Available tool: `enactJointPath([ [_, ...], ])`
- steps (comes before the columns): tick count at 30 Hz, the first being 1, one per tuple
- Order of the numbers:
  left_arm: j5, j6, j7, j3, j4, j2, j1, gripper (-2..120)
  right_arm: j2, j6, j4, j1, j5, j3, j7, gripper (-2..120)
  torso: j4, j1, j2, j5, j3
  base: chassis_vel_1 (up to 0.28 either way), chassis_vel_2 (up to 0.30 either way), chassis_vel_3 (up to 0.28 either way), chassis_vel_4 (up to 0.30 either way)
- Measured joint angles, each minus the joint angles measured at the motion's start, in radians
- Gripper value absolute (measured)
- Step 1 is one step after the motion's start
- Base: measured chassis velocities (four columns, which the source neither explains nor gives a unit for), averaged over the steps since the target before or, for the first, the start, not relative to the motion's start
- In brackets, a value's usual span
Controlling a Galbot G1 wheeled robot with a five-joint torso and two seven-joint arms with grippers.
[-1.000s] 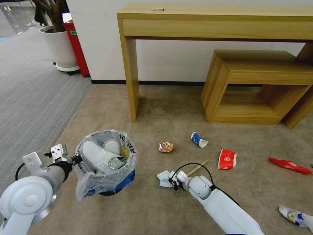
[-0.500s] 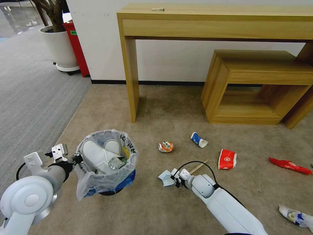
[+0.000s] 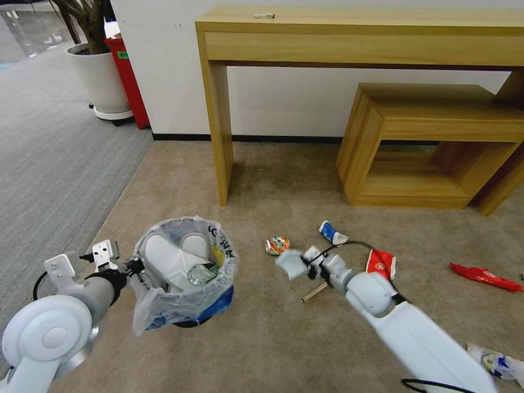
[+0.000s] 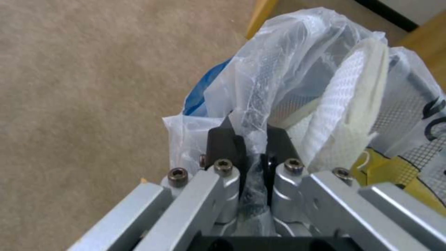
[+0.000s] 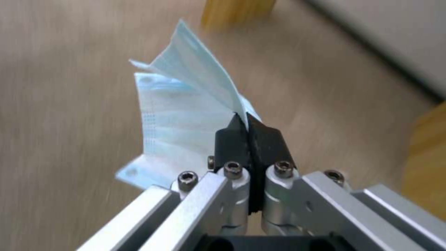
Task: Pick up the trash bin and place the garbage on the floor into it.
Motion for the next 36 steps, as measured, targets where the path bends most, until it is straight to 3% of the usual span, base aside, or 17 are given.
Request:
enactJointPath([
  [5,-0.02,0.0,-0.003,0.031,-0.018,-0.003,0.004,3,-0.039,0.092,0.103,0.007,0.099,0.053,0.067,0,-0.0001,0.0,0.0,0.0,0.0,0.0,0.0,0.0,0.0],
  [14,-0.037,0.0,-0.004,0.081,-0.027,0.001,-0.001,3,-0.053,0.232,0.165,0.056,0.228,0.094,0.077,0,-0.0001,0.0,0.0,0.0001,0.0,0.0,0.0,0.0,0.0],
  [18,-0.04,0.0,-0.004,0.116,-0.016,0.006,-0.02,3,-0.042,0.388,0.175,0.099,0.343,0.068,-0.023,0,0.0,0.0,0.0,-0.0001,0.0,0.0,0.0,0.0,0.0],
  [22,-0.038,0.0,-0.003,0.145,-0.004,0.008,-0.031,3,-0.028,0.479,0.175,0.125,0.386,0.033,-0.108,0,0.0,0.0,0.0,-0.0002,0.0,0.0,0.0,0.0,0.0],
  [36,-0.047,0.0,0.026,0.153,0.001,0.02,-0.047,3,0.002,0.559,0.178,0.096,0.377,-0.019,-0.296,0,0.0,0.0,0.0,-0.0001,0.0,0.0,0.0,0.0,0.0],
])
